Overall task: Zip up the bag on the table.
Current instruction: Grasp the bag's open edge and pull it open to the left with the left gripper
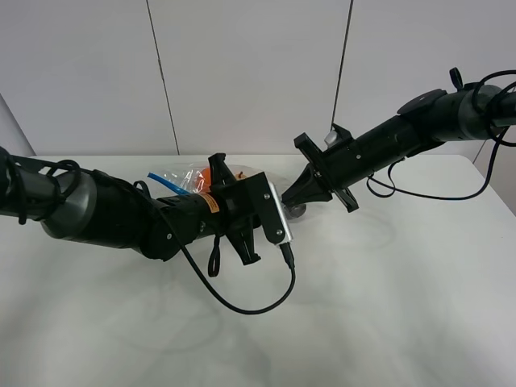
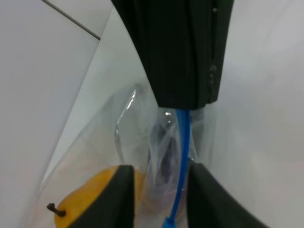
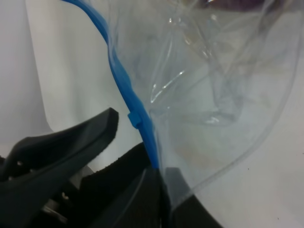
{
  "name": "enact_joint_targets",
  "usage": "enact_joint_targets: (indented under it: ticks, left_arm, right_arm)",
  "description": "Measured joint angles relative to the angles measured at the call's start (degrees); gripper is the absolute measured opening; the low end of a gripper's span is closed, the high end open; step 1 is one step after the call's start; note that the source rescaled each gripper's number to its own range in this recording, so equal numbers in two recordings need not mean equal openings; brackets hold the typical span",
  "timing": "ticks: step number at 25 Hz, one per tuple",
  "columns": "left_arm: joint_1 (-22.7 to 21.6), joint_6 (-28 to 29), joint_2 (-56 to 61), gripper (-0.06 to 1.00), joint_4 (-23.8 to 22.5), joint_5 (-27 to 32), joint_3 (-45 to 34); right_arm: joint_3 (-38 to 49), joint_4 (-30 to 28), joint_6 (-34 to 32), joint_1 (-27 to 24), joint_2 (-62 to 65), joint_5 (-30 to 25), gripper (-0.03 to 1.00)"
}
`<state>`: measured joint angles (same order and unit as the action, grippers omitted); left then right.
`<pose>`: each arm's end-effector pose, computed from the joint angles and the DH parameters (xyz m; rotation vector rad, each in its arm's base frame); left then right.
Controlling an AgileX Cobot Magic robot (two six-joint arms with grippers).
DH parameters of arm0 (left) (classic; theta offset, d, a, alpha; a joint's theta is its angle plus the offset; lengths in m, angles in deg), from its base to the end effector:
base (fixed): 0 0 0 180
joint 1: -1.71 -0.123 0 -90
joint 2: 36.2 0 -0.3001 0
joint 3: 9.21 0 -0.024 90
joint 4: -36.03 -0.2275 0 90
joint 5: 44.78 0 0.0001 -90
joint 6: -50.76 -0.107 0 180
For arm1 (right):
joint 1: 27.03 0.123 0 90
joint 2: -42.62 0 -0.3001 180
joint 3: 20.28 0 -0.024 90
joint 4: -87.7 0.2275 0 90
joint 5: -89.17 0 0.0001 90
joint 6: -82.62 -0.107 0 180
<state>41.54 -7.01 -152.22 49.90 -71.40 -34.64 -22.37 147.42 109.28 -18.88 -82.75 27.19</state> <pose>0.3054 -0.2398 0.1838 1.3136 1.5309 0.1694 0.3773 0.1365 0.1956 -0.0523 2.7833 1.3234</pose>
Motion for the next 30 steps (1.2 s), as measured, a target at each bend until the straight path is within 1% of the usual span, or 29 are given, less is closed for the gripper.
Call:
enact_joint_targets:
  ticks: [4,10,14,18,25,30]
  left_arm:
    - [0.00,0.00,0.00,0.21,0.00,0.71,0.00]
    - [0.00,-0.04,0.00,0.19,0.00,2.40,0.00]
    - [0.00,-0.04,0.00,0.21,0.17,3.13,0.00]
    - [0.00,-0.04,0.00,0.25,0.12,2.94,0.00]
    - [-0.05,-0.04,0.00,0.27,0.12,2.51,0.00]
    - [-1.60,-0.04,-0.27,0.28,0.06,1.87,0.00]
  right_arm:
    - [0.00,0.00,0.00,0.00,0.00,0.00,0.00]
    - [0.00,0.00,-0.05,0.00,0.00,0.00,0.00]
    - [0.00,0.00,-0.05,0.00,0.00,0.00,0.00]
    - [0.00,0.00,-0.05,0.00,0.00,0.00,0.00]
    - [0.00,0.00,-0.05,0.00,0.00,0.00,0.00]
    - [0.00,0.00,-0.05,0.00,0.00,0.00,0.00]
